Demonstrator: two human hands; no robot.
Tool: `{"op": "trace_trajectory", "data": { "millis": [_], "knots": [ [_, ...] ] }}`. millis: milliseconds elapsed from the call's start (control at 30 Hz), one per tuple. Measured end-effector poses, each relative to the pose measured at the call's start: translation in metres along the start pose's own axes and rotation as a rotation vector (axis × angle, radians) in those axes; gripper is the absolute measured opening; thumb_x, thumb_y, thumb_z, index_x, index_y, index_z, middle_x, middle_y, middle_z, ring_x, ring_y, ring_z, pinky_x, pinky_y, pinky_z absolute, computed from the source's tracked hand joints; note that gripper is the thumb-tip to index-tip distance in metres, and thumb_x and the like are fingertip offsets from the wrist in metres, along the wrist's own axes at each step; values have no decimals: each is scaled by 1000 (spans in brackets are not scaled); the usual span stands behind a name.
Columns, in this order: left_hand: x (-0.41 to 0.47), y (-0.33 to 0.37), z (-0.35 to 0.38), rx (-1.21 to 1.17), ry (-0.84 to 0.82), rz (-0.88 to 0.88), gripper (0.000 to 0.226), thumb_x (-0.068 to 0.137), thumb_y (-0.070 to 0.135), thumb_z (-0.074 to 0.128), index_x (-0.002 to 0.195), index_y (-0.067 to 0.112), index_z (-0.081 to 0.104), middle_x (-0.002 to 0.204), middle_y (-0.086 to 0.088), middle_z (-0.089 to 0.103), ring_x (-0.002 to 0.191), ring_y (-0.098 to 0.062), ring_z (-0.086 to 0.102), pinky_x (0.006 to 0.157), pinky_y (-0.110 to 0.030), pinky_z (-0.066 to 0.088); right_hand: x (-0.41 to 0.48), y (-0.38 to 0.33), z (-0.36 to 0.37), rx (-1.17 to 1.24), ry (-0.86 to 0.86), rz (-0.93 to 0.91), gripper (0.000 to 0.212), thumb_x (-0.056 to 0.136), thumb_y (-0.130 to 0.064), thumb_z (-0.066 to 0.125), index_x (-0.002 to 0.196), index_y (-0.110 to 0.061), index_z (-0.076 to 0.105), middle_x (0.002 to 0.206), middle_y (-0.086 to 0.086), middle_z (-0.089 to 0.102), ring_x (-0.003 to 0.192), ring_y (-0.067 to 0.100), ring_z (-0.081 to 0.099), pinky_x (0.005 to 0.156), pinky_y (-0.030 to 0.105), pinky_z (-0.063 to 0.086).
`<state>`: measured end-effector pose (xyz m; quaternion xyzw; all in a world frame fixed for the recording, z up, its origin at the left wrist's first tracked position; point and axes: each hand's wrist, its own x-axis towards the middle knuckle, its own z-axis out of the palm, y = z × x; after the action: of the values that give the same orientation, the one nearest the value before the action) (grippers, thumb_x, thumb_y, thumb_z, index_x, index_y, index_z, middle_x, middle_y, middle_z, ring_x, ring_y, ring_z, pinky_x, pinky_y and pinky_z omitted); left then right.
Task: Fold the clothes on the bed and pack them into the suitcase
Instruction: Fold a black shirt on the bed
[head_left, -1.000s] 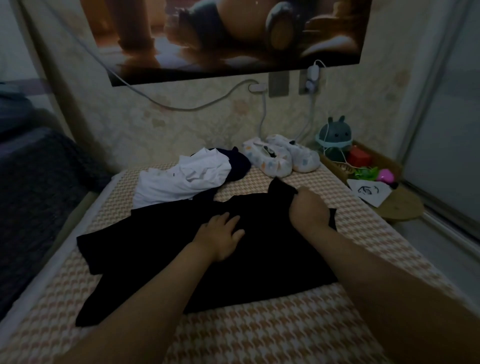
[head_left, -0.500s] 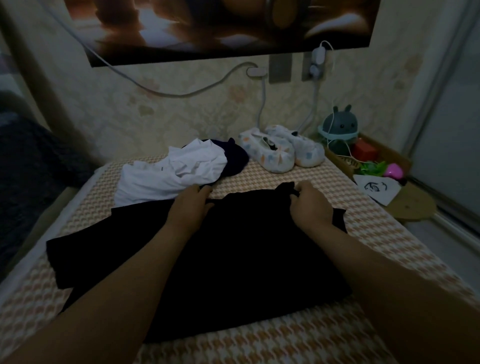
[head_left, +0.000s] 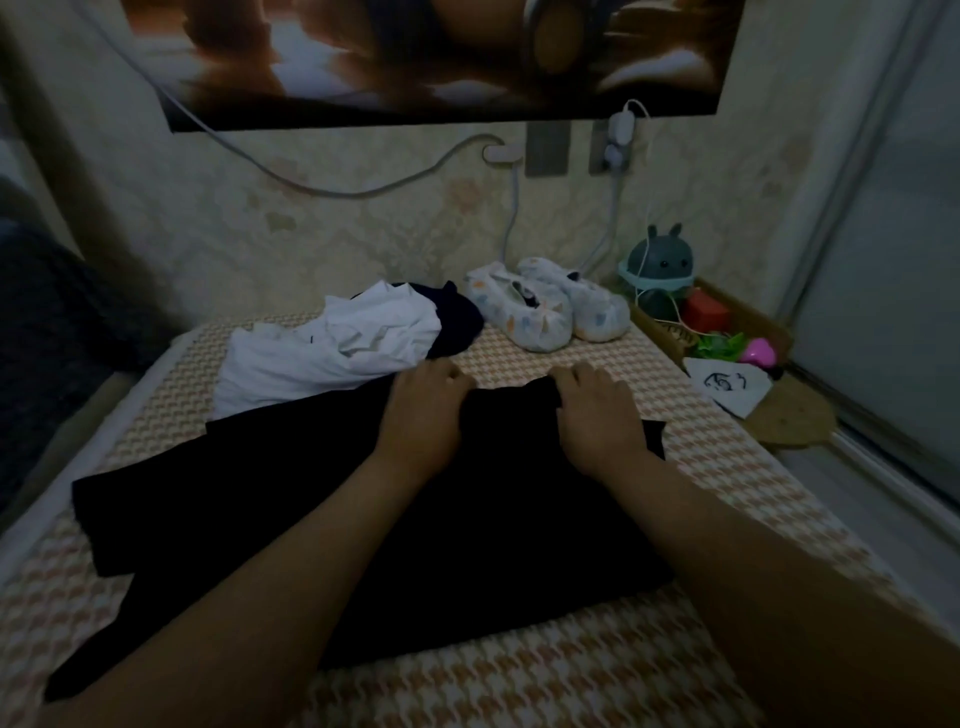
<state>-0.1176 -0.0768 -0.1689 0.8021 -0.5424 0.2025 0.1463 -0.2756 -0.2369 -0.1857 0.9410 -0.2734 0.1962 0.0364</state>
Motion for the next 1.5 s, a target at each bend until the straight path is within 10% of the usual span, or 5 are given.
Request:
{"op": "trace_trajectory", "data": {
  "millis": [267, 700, 1100, 1300, 1500],
  "knots": [
    [-30, 77, 10, -36, -664, -54, 72, 93, 68, 17, 154, 33, -2, 161, -1, -14, 148, -24, -15, 118, -49, -9, -28, 60, -21, 187, -274, 211, 47, 98, -42, 42, 137, -15, 47, 129, 12, 53, 118, 33, 50, 94, 40, 41],
    [-61, 195, -26, -88, -525, 69, 79, 80, 81, 35, 145, 37, 30, 144, -3, 22, 130, -30, 24, 110, -45, 27, -32, 67, -43, 733, -184, 521, 34, 84, -33, 64, 61, -13, 51, 61, 6, 56, 57, 21, 54, 49, 26, 36],
    [-67, 109, -90, -731, -243, -633, 4, 80, 17, 58, 80, 18, 61, 77, -1, 65, 67, -15, 61, 56, -22, 43, 8, -26, -79, 977, -42, 578, 19, 89, -25, 62, 79, -9, 62, 78, 10, 63, 75, 26, 63, 60, 29, 47],
    [-108, 39, -113, -593, -373, -760, 3, 80, 17, 58, 78, 16, 60, 73, -2, 62, 69, -19, 60, 59, -24, 45, 18, -98, -79, 1350, -562, 218, 33, 93, -25, 63, 125, -19, 61, 110, -8, 66, 99, 13, 64, 82, 36, 56],
    [-128, 11, -108, -542, -497, -782, 45, 89, 42, 58, 111, 2, 61, 99, -14, 65, 90, -27, 63, 62, -25, 40, 15, -103, -29, 507, -496, 9, 44, 89, -21, 55, 133, -23, 57, 138, 3, 54, 117, 24, 56, 98, 33, 46]
  ]
}}
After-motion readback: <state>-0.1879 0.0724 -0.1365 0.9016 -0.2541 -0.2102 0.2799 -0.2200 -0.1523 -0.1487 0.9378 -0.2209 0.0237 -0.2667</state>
